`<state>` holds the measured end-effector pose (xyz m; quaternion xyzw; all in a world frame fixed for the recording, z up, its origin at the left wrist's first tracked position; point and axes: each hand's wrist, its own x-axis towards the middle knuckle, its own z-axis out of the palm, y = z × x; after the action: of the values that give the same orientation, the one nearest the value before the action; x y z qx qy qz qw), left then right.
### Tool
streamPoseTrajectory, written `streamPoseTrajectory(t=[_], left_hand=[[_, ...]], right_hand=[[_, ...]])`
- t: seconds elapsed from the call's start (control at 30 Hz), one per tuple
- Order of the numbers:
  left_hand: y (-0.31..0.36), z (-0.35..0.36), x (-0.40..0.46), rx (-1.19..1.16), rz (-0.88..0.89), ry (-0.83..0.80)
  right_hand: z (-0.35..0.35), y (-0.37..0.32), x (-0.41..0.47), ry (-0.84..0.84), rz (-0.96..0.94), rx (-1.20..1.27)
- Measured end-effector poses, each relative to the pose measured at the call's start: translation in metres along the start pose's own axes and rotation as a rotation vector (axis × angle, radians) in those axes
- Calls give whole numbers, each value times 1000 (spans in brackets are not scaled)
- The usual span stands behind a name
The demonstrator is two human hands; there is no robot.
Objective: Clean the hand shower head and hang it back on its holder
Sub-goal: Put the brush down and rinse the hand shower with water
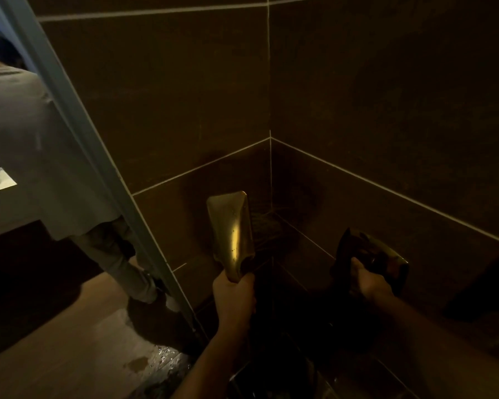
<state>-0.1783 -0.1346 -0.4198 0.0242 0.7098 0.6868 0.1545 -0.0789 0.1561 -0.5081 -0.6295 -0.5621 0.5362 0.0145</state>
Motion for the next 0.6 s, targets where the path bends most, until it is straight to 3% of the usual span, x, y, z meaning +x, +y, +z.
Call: streamPoseTrajectory(t=[0.4,0.6], left_hand=[[-5,-5,3,21,30,23],[-4,-6,3,30,45,2]], right_hand=[[-4,0,-1,9,-18,-150],[-1,3,-8,49,-128,-231]])
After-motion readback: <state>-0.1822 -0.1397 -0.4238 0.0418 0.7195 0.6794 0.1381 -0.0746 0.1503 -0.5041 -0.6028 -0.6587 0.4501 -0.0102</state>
